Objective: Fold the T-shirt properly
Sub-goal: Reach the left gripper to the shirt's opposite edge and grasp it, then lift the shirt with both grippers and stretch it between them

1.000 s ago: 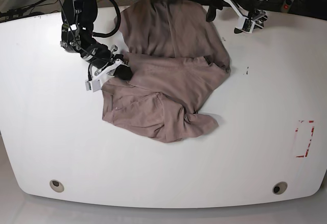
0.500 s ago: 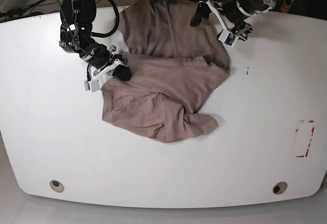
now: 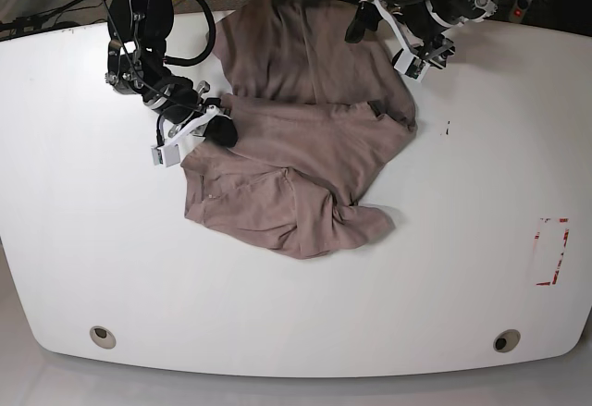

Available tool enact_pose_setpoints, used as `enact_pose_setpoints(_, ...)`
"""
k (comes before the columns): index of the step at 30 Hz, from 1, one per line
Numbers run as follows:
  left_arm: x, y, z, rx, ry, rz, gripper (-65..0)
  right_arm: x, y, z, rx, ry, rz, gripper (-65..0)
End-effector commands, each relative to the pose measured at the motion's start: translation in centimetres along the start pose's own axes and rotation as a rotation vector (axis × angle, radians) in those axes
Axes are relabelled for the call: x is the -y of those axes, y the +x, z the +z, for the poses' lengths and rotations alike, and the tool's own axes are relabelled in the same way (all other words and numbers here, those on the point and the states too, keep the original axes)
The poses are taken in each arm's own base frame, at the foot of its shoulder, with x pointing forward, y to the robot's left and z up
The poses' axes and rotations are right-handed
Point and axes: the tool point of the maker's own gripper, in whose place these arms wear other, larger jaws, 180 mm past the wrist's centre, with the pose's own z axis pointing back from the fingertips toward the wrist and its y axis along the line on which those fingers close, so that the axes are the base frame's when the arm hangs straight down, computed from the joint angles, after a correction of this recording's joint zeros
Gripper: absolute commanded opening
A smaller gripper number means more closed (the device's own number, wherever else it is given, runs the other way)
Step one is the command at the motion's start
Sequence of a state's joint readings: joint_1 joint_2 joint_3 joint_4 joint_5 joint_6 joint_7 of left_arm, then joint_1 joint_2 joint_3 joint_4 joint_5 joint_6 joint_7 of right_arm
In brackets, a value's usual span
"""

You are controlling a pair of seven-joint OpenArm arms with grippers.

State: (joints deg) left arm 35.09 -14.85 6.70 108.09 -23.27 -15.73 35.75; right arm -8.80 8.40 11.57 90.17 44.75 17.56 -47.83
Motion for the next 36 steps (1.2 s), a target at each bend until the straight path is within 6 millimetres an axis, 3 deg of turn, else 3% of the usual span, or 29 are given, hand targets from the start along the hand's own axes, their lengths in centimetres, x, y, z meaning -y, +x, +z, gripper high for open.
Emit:
enact_pose_setpoints(1,-0.3,-1.9,-0.2,-0.063,0.004,0.016,-16.0,-0.6,1.5,0.3,0.042,0.019,0.023,-65.0)
enact_pose_setpoints(4,-0.4,-1.7,-0.6,-0.061,-0.001,0.019,-23.3,-0.5,1.5,0.3,0.043,0.018,0.022,-65.0)
enact_pose_setpoints(9,1.5,-0.9,-1.7,-0.056,-0.059,-0.022,-31.2,-0.6,1.6,0.3,0.044,0.019,0.023,-65.0)
enact_pose_setpoints(12,1.8,-1.0,-1.9,-0.06,-0.066,-0.024,-42.2,-0.6,1.6,0.3,0.044,0.019,0.023,-65.0)
enact_pose_setpoints(15,1.4,-1.2,-2.2,-0.069,-0.061,-0.021,-58.9,-0.6,1.6,0.4,0.045,0.018,0.025,-65.0)
enact_pose_setpoints(17,1.0,-0.6,-2.4,-0.059,-0.049,-0.021,-65.0,-0.5,1.9,0.6,0.049,0.015,0.036,-65.0)
enact_pose_setpoints(23,-0.5,-0.2,-2.2,-0.049,0.016,0.013,-64.4,-0.8,3.3,1.6,0.074,0.01,0.092,-65.0)
enact_pose_setpoints(28,-3.9,0.8,-1.0,-0.018,0.102,0.031,-64.4,-0.7,5.2,2.2,0.134,0.008,0.12,-65.0)
enact_pose_setpoints(36,-6.9,6.5,1.6,0.078,0.201,-0.018,-64.4,-0.7,8.6,3.5,0.181,0.006,0.198,-65.0)
